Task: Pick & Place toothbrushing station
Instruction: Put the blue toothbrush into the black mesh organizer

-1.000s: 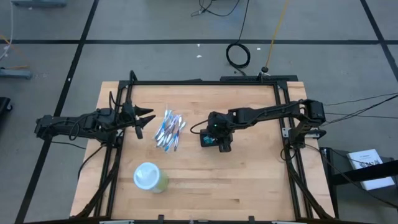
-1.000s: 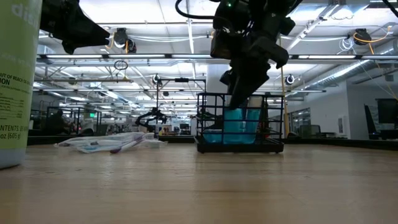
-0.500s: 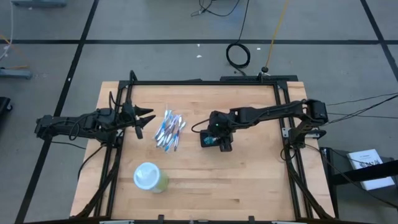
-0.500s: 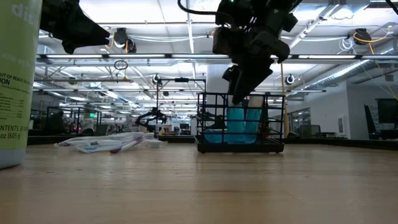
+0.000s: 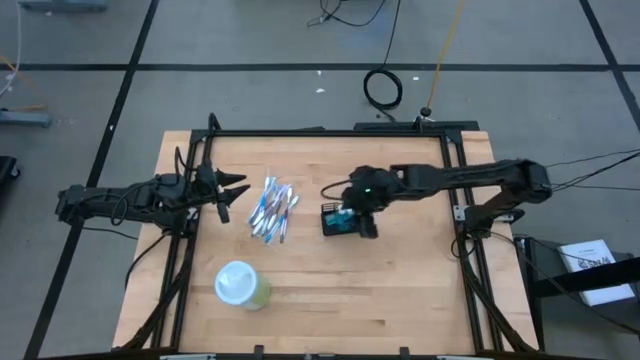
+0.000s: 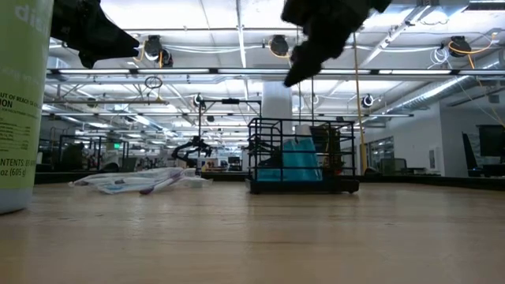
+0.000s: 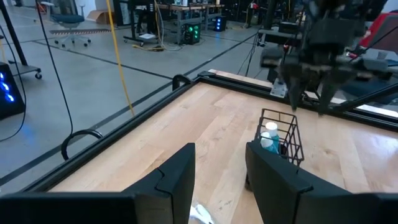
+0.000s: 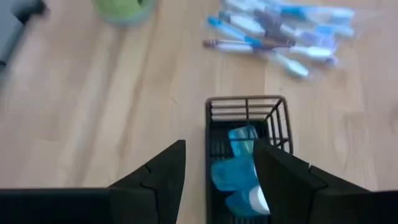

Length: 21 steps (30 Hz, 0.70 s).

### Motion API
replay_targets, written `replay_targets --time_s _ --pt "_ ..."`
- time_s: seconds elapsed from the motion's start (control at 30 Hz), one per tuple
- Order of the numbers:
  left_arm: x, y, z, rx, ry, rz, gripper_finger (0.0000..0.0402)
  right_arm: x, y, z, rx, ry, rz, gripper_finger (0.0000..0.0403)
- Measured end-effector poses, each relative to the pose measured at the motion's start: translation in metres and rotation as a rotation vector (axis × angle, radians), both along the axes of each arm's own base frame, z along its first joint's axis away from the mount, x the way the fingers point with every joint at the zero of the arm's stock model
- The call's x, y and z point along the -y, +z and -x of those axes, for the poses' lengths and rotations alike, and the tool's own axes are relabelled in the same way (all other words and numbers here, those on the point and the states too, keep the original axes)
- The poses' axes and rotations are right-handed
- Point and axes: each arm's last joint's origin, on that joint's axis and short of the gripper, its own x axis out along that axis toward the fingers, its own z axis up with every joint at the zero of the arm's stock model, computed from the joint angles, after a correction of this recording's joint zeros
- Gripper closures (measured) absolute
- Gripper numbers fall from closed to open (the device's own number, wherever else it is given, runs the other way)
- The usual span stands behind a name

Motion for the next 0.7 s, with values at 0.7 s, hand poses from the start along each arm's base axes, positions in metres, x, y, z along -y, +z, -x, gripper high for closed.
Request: replay_targets --time_s 0.7 --pt "0.000 0.000 0.000 -0.001 0.000 0.000 0.0252 -0.010 0.039 0.090 0.430 -0.036 -0.062 0.0232"
